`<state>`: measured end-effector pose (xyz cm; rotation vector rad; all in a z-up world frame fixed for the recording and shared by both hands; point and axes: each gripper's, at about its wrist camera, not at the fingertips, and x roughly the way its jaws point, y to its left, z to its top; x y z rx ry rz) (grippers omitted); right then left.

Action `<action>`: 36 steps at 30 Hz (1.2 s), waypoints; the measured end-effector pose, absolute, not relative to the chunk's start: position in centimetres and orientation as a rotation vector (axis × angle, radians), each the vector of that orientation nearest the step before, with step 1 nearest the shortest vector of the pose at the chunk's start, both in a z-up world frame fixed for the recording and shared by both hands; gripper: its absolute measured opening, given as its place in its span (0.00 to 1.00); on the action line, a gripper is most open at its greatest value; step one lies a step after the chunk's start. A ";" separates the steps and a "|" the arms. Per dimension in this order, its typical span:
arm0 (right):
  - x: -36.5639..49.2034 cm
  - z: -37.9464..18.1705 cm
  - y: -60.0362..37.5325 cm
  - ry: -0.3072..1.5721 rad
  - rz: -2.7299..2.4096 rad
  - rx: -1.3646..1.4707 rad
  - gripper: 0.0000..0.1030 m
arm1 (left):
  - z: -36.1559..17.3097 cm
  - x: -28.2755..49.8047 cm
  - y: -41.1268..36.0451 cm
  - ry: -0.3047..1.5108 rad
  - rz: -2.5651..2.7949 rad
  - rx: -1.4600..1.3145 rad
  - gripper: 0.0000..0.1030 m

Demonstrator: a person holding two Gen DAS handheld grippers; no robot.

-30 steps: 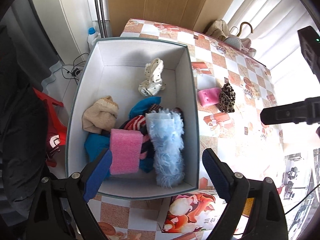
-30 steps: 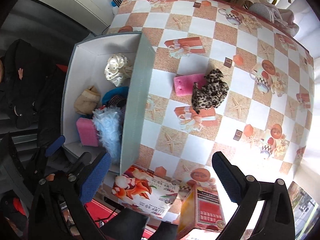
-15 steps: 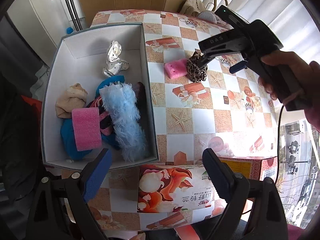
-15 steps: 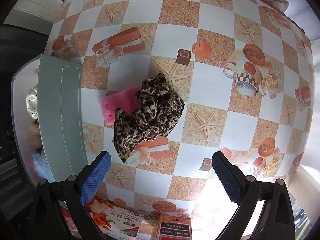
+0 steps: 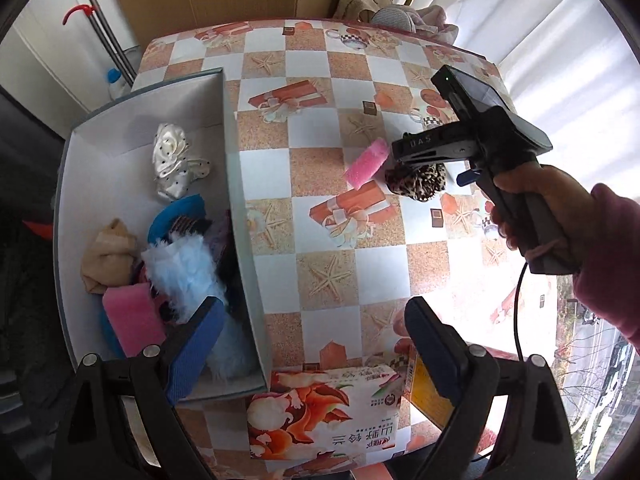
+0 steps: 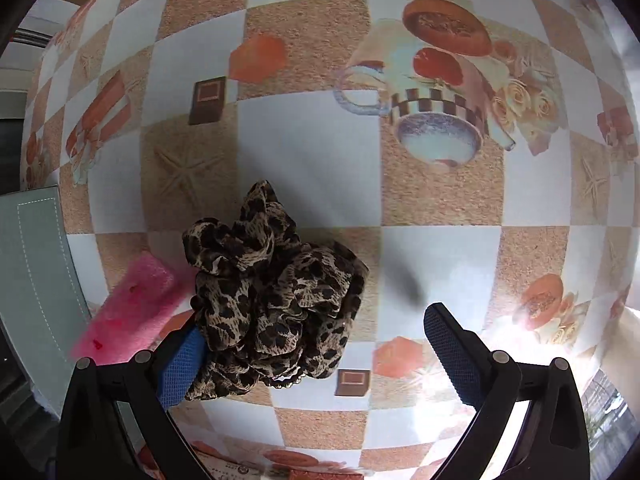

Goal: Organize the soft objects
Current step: 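Grasp the second pink sponge with the left gripper while the right grasps the leopard scrunchie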

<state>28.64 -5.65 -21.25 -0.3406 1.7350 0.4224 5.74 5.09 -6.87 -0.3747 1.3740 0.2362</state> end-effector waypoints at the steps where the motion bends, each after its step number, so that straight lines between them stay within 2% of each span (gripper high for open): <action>1: 29.1 -21.4 -7.2 1.743 0.400 -0.317 0.98 | -7.1 6.8 4.7 1.376 0.228 -0.350 0.91; 8: 29.8 -22.1 -19.3 1.815 0.228 -0.171 0.98 | -9.2 12.5 2.6 1.410 0.199 -0.269 0.91; 14: 29.0 -20.1 -24.6 1.745 0.262 0.021 0.98 | -12.7 15.6 1.8 1.464 0.217 -0.297 0.91; 19: 29.2 -18.6 -22.3 1.634 0.360 -0.101 0.99 | -15.8 17.4 0.4 1.487 0.224 -0.216 0.91; 23: 28.5 -19.4 -19.8 1.586 0.400 -0.242 0.99 | -18.6 18.3 -0.3 1.514 0.225 -0.134 0.91; 29: 27.9 -20.7 -17.9 1.544 0.400 -0.321 1.00 | -21.7 18.7 -0.2 1.567 0.236 -0.168 0.91; 30: 27.8 -20.6 -17.9 1.538 0.397 -0.309 1.00 | -22.1 18.7 -0.1 1.571 0.234 -0.181 1.00; 36: 28.2 -19.9 -18.4 1.483 0.395 -0.296 1.00 | -22.9 18.8 0.6 1.600 0.238 -0.260 1.00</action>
